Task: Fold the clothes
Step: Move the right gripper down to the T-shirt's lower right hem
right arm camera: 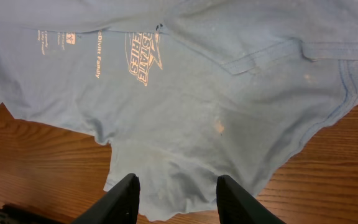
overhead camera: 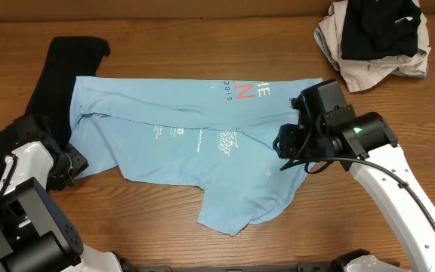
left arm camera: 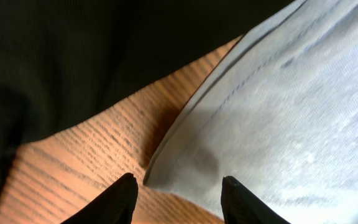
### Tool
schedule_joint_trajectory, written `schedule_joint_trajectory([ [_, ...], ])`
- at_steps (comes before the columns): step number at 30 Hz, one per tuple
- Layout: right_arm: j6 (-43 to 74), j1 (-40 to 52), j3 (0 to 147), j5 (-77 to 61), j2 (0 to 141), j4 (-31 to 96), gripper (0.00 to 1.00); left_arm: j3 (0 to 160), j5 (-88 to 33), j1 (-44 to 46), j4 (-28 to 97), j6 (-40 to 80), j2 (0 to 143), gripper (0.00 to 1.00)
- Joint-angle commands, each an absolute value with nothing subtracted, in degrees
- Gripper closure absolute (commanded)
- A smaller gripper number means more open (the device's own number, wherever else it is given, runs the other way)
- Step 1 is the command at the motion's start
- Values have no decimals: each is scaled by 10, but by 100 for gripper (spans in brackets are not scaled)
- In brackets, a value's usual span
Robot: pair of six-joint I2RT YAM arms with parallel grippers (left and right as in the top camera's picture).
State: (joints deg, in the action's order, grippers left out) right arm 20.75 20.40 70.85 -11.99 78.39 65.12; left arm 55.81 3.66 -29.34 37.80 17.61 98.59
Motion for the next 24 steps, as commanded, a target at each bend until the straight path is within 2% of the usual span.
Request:
schedule_joint_trajectory([
  [1,198,206,704,-116,787,647,56,552,39,-292,367,167,991,53],
  [24,178,206,704,-116,787,637,57,552,19,-292,362,167,1036,56],
])
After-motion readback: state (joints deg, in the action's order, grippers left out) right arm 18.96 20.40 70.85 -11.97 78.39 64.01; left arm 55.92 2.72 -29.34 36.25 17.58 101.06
